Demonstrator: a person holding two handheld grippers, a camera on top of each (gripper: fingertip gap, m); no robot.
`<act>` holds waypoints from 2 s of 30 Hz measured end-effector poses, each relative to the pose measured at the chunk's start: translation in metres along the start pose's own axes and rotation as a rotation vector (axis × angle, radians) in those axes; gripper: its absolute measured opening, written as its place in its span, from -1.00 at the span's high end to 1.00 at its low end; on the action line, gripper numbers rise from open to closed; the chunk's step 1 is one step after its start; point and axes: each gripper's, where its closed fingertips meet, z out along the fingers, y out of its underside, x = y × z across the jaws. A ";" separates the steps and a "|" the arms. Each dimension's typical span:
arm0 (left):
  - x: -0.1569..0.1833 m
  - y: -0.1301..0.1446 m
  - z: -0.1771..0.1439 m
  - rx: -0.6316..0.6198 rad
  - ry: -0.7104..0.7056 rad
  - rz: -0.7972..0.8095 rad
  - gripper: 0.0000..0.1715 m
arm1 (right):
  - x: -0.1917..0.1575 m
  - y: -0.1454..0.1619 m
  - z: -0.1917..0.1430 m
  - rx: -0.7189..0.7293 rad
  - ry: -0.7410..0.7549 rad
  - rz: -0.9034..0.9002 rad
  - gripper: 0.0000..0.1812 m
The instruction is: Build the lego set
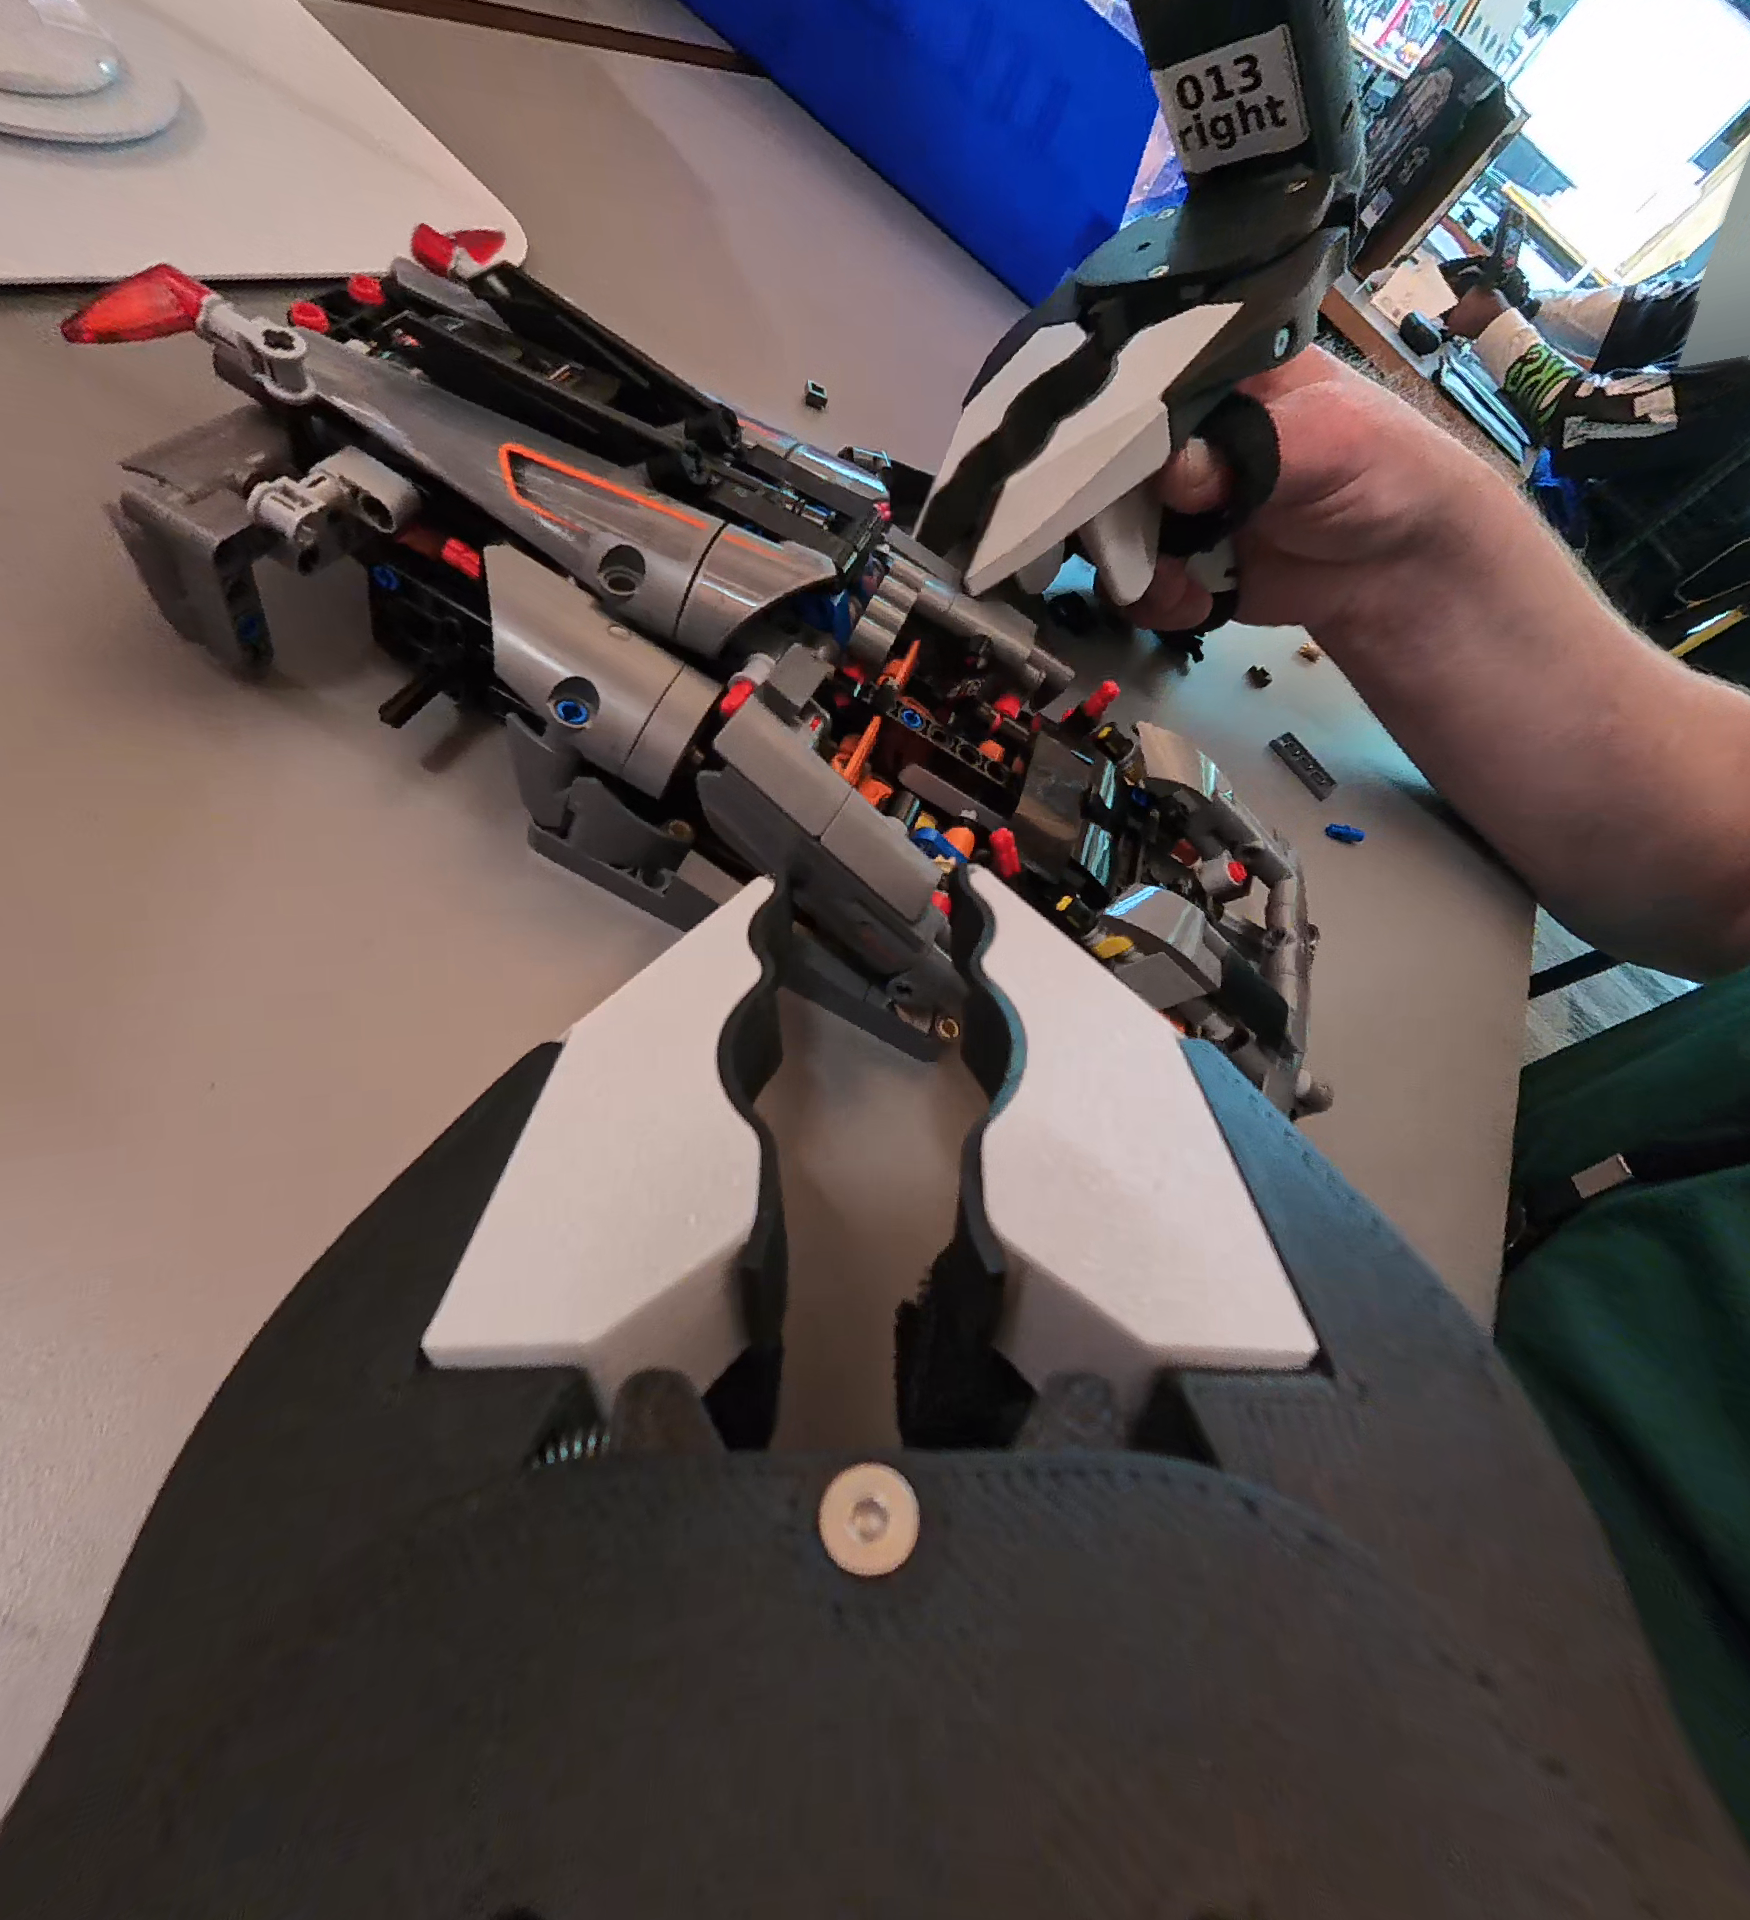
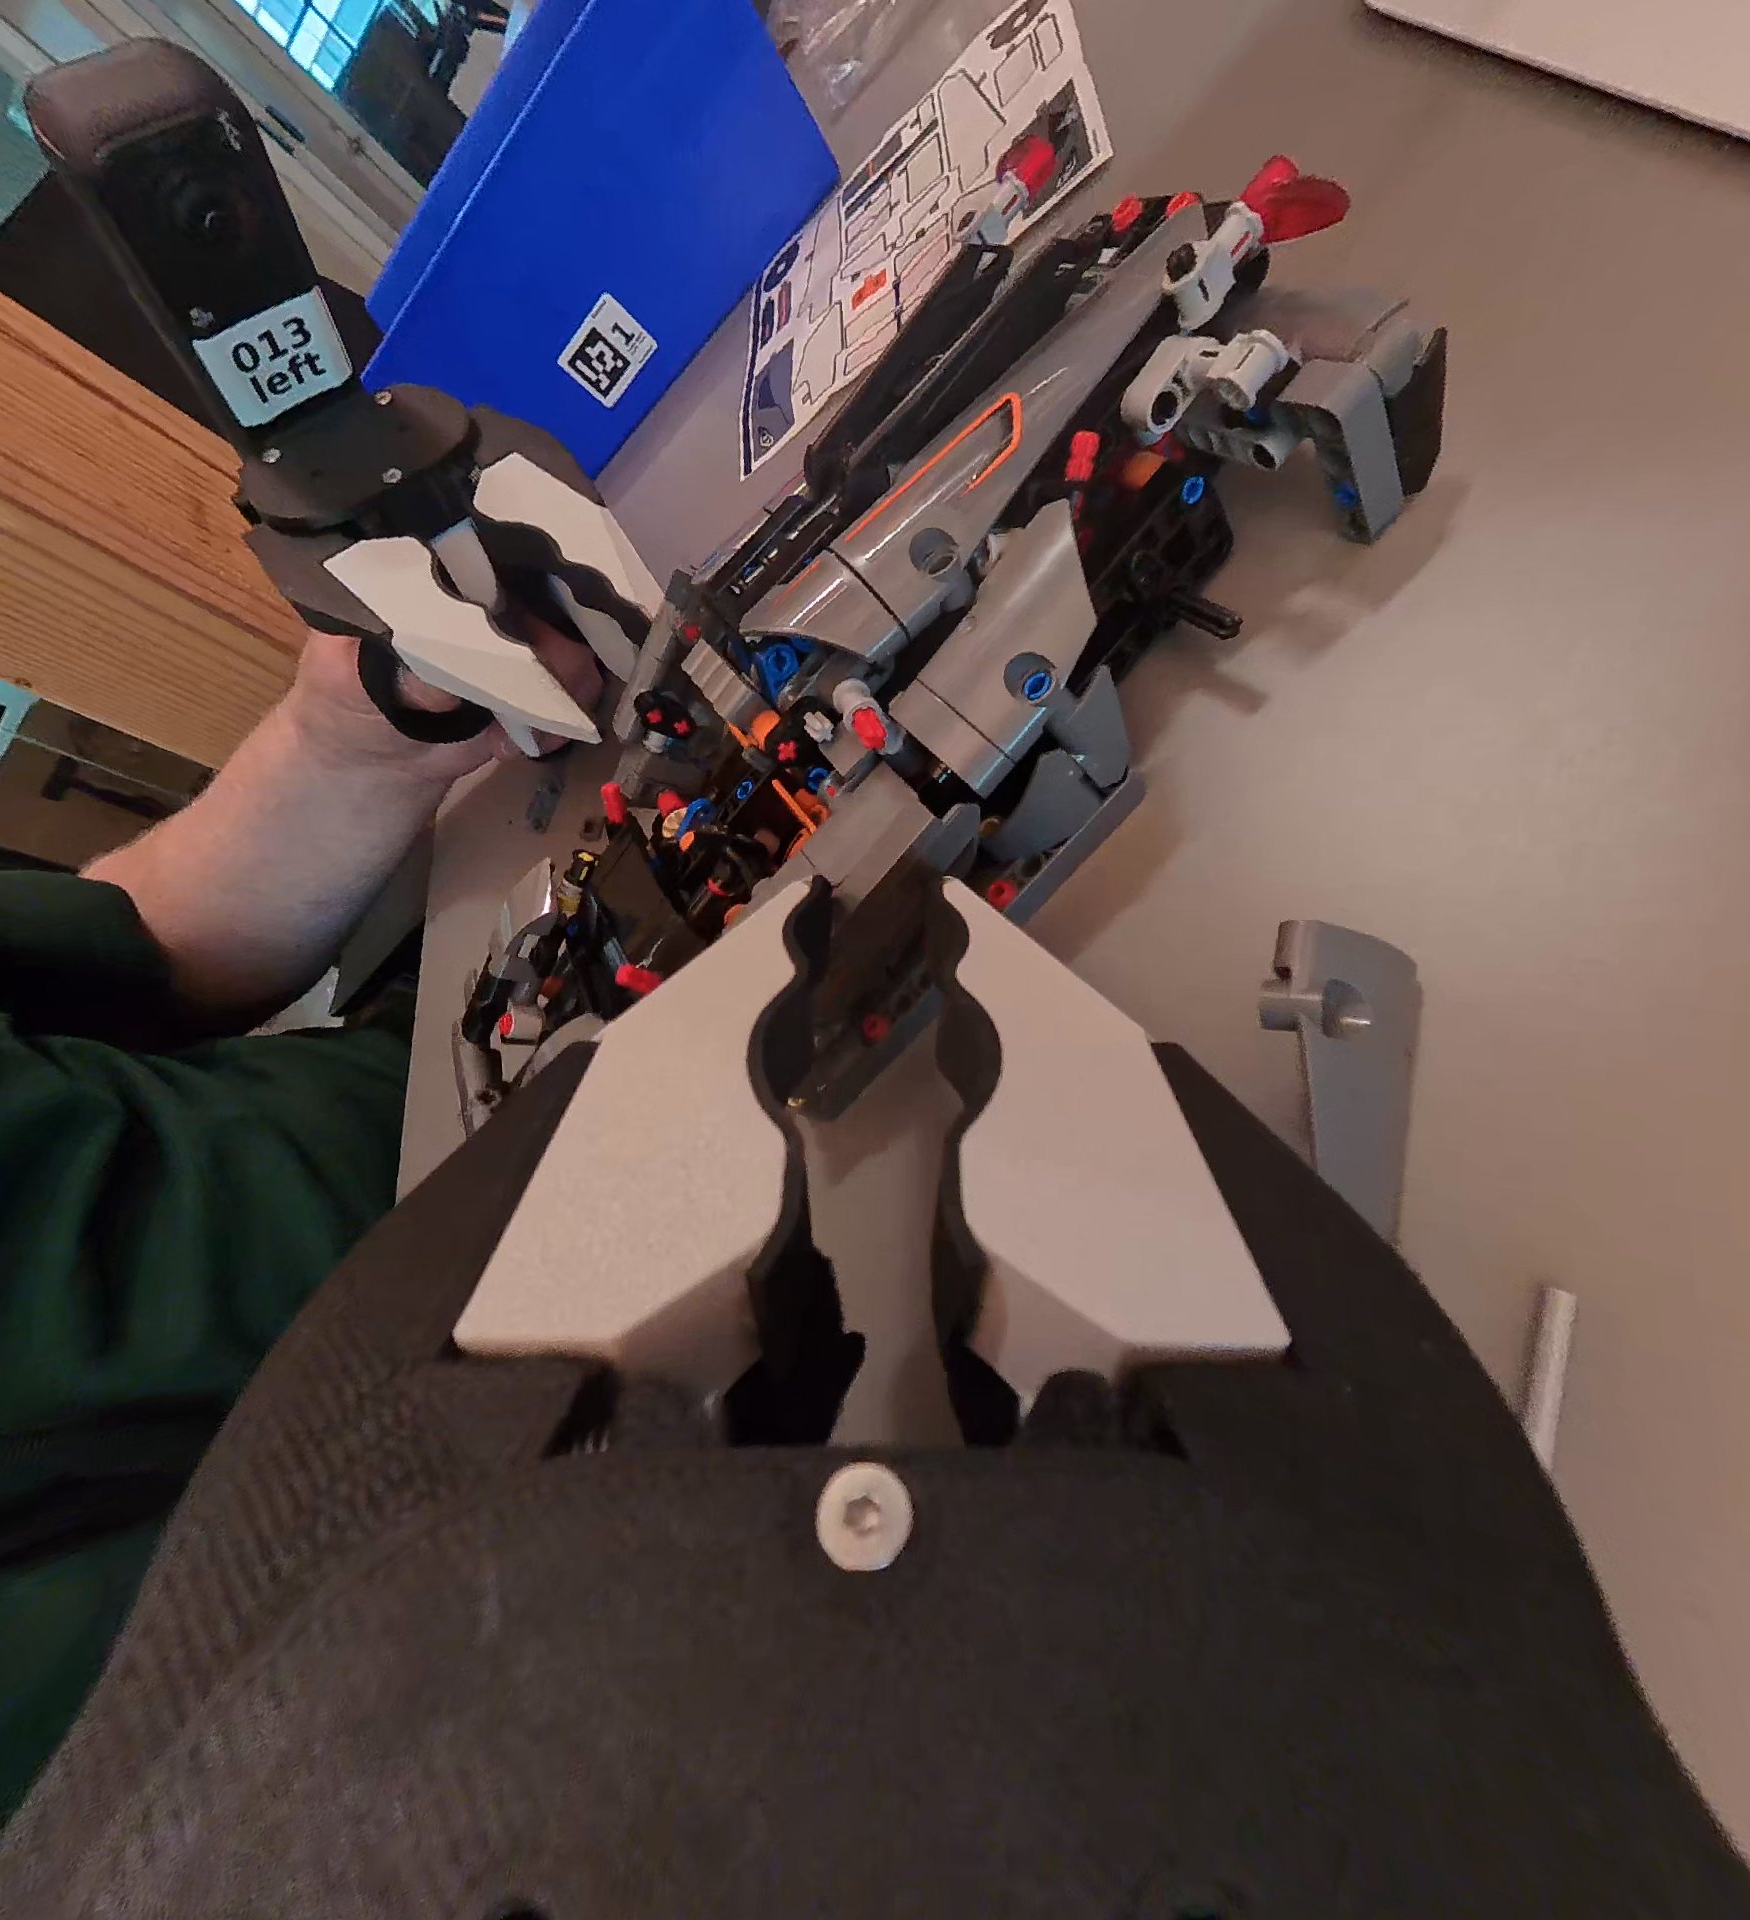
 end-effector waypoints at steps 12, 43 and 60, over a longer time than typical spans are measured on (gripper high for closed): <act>0.001 -0.002 -0.002 0.017 0.003 0.006 0.70 | 0.002 -0.004 0.001 0.026 -0.002 0.031 0.74; 0.000 -0.001 -0.001 0.012 -0.008 0.007 0.72 | 0.008 -0.002 0.018 -0.086 0.261 -0.052 0.57; -0.008 -0.015 -0.003 0.062 -0.092 0.074 0.61 | 0.009 -0.005 0.010 0.002 0.338 -0.019 0.66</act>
